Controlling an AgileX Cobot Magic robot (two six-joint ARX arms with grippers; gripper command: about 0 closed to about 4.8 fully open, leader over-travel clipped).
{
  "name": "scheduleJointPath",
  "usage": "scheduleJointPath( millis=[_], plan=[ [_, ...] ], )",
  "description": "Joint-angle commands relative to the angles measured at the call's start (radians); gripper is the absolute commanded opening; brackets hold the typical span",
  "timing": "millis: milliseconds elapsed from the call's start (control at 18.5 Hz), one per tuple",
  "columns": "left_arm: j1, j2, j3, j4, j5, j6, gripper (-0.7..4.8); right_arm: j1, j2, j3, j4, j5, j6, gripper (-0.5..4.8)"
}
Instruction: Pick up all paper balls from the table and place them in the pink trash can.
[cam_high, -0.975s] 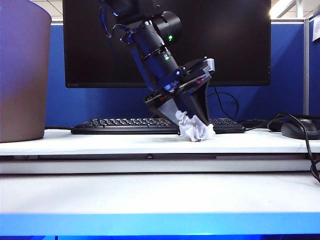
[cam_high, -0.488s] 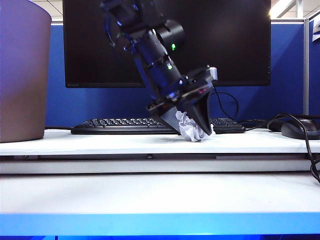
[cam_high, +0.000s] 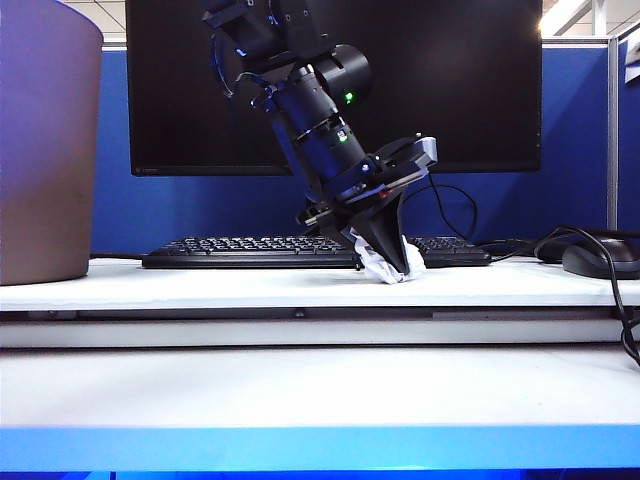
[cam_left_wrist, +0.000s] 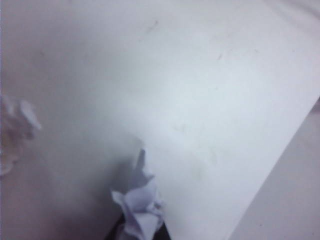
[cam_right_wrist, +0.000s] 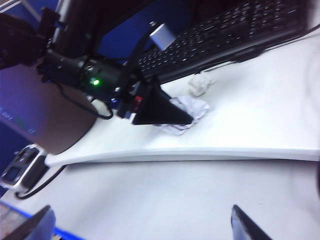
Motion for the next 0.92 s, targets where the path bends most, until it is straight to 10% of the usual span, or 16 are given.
scheduleJointPath(
  millis=[54, 379, 759, 921],
  plan=[
    [-0.002, -0.026, 0.002, -0.068, -0.013, 0.000, -0.06, 0.002, 0.001, 0.003, 0.060, -0.045, -0.004, 4.15],
    [0.005, -0.246, 0.002, -0.106, -0.169, 0.019, -0.06, 0.020, 0.001, 0.003, 0.209, -0.127, 0.048, 2.20],
    [0.070, -0.580, 0.002, -0.192, -0.649, 0.097, -0.06, 0.020, 0.001, 0.003, 0.365, -0.173, 0.100, 2.00],
    [0.178, -0.671, 0.002, -0.257, -0.678, 0.069, -0.06, 0.020, 0.001, 0.003, 0.416, -0.199, 0.099, 0.70]
  ],
)
